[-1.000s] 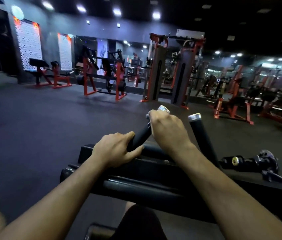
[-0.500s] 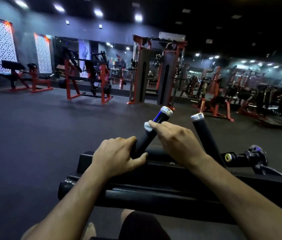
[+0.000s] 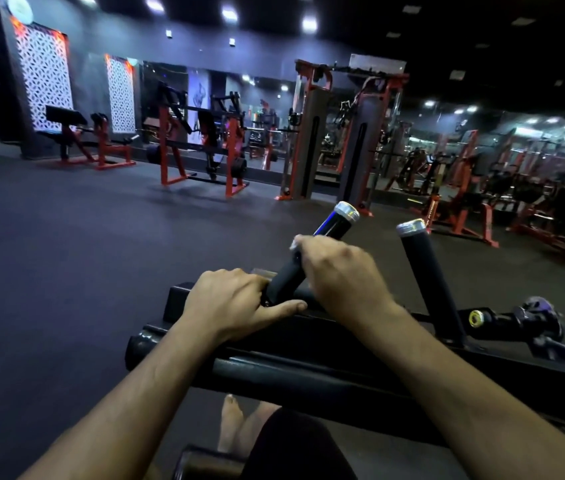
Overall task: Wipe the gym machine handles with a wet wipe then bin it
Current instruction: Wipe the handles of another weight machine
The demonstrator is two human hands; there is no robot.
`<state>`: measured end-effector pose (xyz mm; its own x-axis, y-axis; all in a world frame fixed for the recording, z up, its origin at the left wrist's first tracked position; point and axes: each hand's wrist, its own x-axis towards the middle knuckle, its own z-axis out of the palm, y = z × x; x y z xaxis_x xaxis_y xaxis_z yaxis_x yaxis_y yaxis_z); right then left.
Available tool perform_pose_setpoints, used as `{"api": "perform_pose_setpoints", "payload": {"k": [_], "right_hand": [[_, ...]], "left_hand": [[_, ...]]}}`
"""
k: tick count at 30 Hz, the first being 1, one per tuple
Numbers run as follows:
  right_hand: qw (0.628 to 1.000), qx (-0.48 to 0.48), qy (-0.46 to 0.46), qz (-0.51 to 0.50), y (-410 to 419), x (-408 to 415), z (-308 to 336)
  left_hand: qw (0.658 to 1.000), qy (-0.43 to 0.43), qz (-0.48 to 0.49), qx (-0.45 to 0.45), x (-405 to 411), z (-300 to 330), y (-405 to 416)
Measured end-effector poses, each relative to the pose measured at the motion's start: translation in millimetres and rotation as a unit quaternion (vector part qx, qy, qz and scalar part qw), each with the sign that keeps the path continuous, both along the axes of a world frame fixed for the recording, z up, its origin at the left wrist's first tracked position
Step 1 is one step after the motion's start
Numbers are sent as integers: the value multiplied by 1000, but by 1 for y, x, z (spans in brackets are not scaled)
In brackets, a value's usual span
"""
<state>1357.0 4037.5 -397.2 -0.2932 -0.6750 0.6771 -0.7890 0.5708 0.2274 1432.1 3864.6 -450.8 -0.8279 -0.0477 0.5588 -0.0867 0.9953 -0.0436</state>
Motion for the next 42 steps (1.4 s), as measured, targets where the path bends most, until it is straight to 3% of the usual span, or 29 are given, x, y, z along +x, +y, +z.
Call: {"api": "perform_pose_setpoints", "payload": {"k": [3, 7, 10, 12, 15, 18, 22, 27, 32, 36, 42], "right_hand": [[996, 77, -20, 31, 2, 8, -11], [995, 37, 59, 73, 24, -8, -1], [998, -9, 28, 52, 6, -3, 1], [999, 12, 19, 37, -5, 7, -9], [997, 66, 8, 42, 4, 12, -14], [997, 58, 21, 36, 6, 12, -3], [996, 77, -38, -31, -22, 31, -7], [991, 124, -30, 44, -9, 32, -22], [996, 85, 19, -13, 6, 21, -1], [992, 108, -21, -63, -21, 38, -2], [985, 167, -39, -2, -24, 48, -16]], "left_hand": [[1000, -2, -25, -15, 1, 0, -1], [999, -15, -29, -21, 1, 2, -3], [999, -24, -32, -14, 3, 5, 0], [999, -32, -38, -19, 6, 8, 0], [992, -104, -70, -12, 14, 19, -4], [982, -173, -76, -6, 12, 26, -13], [994, -91, -41, -55, 10, 13, -11], [998, -13, -5, -58, 10, 4, -9], [999, -35, -12, -32, 10, 4, -11], [999, -24, -16, -27, 10, 3, -12], [999, -42, -21, -22, 12, 7, -10]]}}
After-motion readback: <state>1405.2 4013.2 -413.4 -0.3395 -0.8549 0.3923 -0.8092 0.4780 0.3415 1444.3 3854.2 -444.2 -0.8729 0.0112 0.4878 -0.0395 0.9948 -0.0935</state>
